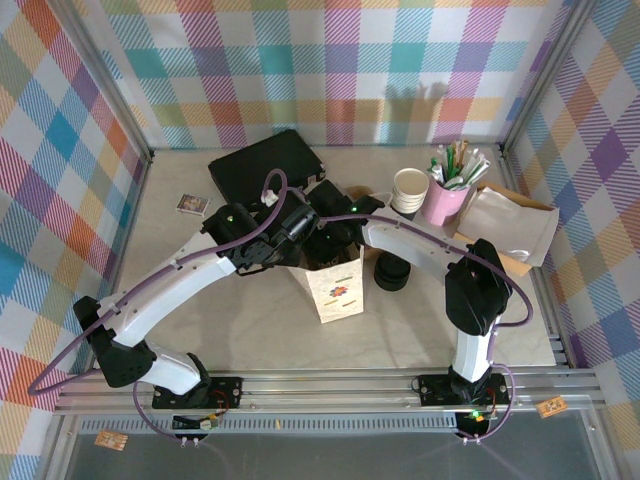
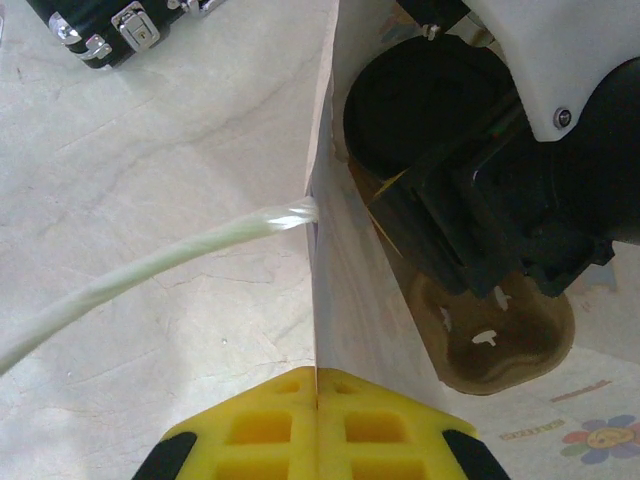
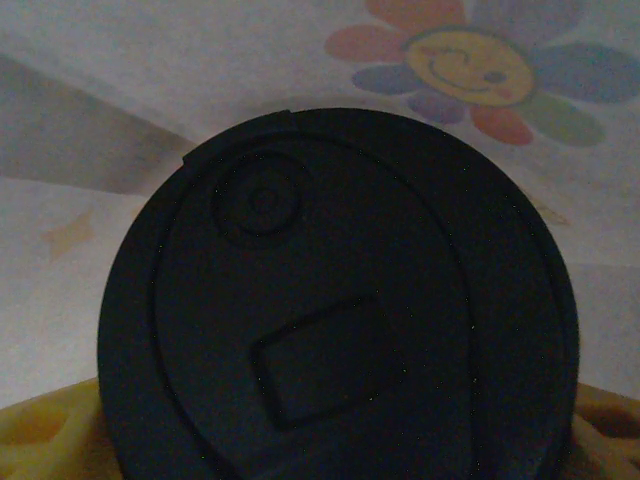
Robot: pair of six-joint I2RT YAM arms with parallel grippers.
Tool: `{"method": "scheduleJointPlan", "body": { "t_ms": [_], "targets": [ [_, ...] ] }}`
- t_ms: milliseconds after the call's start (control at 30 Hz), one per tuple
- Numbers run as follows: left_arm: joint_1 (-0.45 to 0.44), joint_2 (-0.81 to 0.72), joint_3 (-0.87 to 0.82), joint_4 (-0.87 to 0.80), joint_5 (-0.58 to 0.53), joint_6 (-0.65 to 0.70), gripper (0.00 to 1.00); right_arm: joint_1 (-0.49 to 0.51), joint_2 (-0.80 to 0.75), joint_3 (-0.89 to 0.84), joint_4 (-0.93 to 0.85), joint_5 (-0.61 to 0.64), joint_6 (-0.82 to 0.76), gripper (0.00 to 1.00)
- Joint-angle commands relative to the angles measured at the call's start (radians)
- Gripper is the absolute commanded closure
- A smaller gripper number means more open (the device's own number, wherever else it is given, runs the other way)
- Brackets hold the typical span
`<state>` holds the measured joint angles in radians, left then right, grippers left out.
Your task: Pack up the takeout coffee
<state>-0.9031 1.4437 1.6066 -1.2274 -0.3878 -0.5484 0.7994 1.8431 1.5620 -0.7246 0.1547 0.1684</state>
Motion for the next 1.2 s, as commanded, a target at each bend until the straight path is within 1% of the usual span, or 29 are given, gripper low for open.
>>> {"method": "scheduleJointPlan", "body": {
  "t_ms": [0, 67, 233, 500, 767, 967, 1167],
  "targets": [
    [-0.008, -0.025, 0.032, 0.009, -0.056, 0.033, 1.0, -0.004, 0.03, 0.033, -0.108, 0.037, -0.008, 0.19],
    [-0.008, -0.028, 0.033, 0.008, -0.056, 0.032, 1.0, -0.004, 0.029, 0.052, -0.106, 0.04, -0.003, 0.11],
    [-0.007, -0.03, 0.035, 0.002, -0.062, 0.033, 1.0, -0.005, 0.032, 0.083, -0.1, 0.053, 0.009, 0.01],
    [-0.007, -0.029, 0.038, -0.005, -0.066, 0.032, 1.0, -0.005, 0.037, 0.133, -0.115, 0.079, 0.034, 0.01],
    [-0.007, -0.014, 0.051, -0.011, -0.069, 0.033, 1.0, -0.005, 0.065, 0.204, -0.184, 0.101, 0.082, 0.01],
    [-0.006, -0.003, 0.058, -0.011, -0.067, 0.031, 1.0, -0.005, 0.066, 0.22, -0.215, 0.076, 0.125, 0.01],
    [-0.007, 0.005, 0.064, -0.008, -0.063, 0.034, 1.0, -0.017, 0.055, 0.234, -0.245, 0.016, 0.183, 0.01]
  ]
}}
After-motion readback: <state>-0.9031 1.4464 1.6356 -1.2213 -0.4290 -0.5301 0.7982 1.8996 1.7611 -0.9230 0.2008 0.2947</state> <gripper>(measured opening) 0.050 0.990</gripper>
